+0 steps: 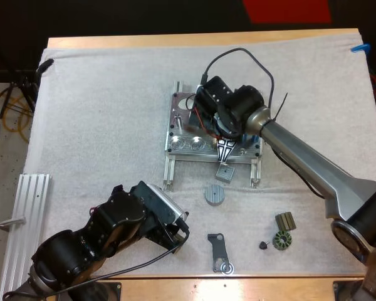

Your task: Load cells from right to left

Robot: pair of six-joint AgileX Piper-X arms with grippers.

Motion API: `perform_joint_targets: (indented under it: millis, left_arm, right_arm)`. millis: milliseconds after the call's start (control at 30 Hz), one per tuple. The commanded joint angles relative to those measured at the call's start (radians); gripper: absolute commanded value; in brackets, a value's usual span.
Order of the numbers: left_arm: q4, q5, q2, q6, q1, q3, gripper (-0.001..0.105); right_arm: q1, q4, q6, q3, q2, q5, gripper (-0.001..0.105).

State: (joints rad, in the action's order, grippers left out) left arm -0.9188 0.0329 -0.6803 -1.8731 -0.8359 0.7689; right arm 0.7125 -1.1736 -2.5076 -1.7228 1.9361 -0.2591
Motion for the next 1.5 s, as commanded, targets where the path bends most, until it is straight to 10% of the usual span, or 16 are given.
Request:
perform_joint_targets:
  millis: [0,1467]
  left_arm:
    - [0.005,0.024,0.005,-0.014,-0.002,0.007,0.070]
    - [0.005,0.024,0.005,-0.014,-0.002,0.007,0.070]
  right_arm:
    - [-0.011,-0.010,-0.009,-0.011,-0.001,0.005,0.000]
    - [-0.011,0.031,0.028,-0.005,0.039,0.008,0.000]
